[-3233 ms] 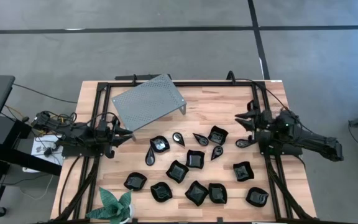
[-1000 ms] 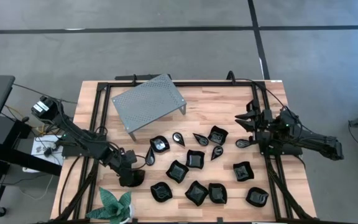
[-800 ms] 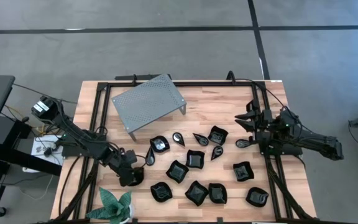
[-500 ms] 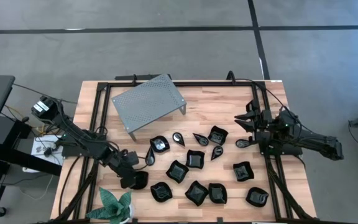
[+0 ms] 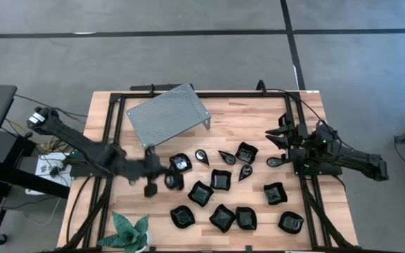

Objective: Pick & Place Mini shaped plates
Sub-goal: Put the black leaf-shaped plate on the shelf

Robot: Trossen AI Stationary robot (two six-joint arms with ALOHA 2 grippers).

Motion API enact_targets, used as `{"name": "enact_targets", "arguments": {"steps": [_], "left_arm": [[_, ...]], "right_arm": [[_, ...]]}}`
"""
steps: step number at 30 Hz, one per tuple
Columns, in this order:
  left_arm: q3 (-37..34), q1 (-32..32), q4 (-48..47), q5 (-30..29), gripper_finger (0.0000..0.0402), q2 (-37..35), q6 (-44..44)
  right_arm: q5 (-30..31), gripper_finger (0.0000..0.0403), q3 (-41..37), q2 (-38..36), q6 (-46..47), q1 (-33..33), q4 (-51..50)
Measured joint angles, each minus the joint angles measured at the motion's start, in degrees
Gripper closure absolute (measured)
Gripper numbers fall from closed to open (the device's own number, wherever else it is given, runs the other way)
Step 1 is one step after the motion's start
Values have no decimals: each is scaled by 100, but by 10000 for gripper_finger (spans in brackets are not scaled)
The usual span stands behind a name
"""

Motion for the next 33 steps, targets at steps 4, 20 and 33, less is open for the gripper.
{"name": "enact_targets", "arguments": {"steps": [4,20,33], "left_arm": [[81,710,-894,-89,396,-859,-462],[-443,2904,-2660,30,395,-2233,-1339],[-555,3864,-2877,476,395,-2192,-1171]], "right_arm": [[1,335,0,0,0,0,-4],[2,336,0,0,9,-1,-22],[2,336,0,0,7,-2,-22]]}}
